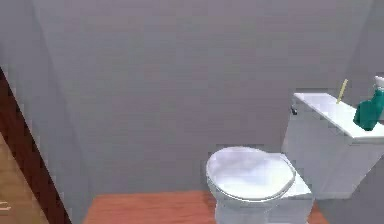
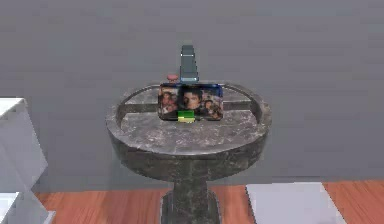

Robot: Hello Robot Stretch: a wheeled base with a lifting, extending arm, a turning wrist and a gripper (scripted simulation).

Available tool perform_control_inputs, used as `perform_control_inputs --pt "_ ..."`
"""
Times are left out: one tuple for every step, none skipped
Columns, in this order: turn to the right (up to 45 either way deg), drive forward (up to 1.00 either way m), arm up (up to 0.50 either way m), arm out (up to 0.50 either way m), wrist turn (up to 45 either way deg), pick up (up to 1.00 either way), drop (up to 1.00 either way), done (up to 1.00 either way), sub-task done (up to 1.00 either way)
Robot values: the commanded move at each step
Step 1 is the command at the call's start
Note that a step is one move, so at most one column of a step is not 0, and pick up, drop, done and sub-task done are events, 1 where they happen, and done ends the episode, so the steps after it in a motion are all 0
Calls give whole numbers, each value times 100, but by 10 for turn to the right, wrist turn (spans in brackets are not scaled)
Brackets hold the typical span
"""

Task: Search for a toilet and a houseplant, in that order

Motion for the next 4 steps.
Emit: perform_control_inputs --pt "180 0 0 0 0 0 0 0 0" --pt "0 0 0 0 0 0 0 0 100" --pt "-450 0 0 0 0 0 0 0 0" --pt "-450 0 0 0 0 0 0 0 0"
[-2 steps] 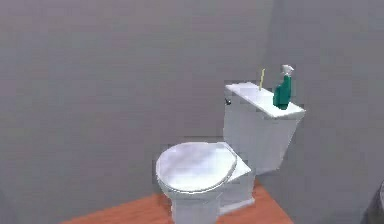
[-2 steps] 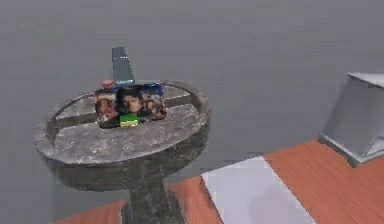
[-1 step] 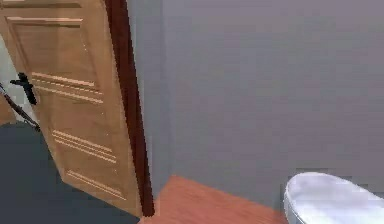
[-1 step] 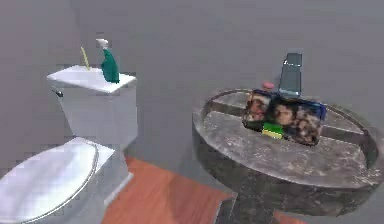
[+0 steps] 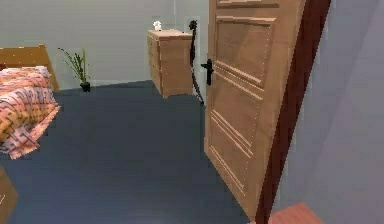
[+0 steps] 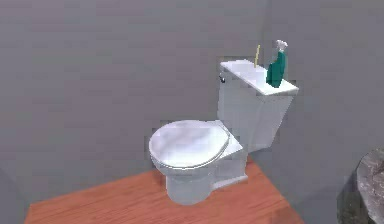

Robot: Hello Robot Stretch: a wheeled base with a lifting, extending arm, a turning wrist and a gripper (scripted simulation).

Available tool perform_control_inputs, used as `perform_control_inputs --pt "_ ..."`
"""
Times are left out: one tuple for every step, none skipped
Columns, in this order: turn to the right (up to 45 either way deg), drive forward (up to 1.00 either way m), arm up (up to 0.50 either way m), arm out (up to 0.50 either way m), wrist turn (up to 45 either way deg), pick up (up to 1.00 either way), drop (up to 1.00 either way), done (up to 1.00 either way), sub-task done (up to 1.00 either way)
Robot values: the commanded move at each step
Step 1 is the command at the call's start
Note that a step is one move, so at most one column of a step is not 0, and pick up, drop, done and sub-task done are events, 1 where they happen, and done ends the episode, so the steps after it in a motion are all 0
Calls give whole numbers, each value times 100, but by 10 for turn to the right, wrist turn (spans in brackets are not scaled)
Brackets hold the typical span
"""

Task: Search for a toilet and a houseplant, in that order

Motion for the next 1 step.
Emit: perform_control_inputs --pt "-180 0 0 0 0 0 0 0 0"
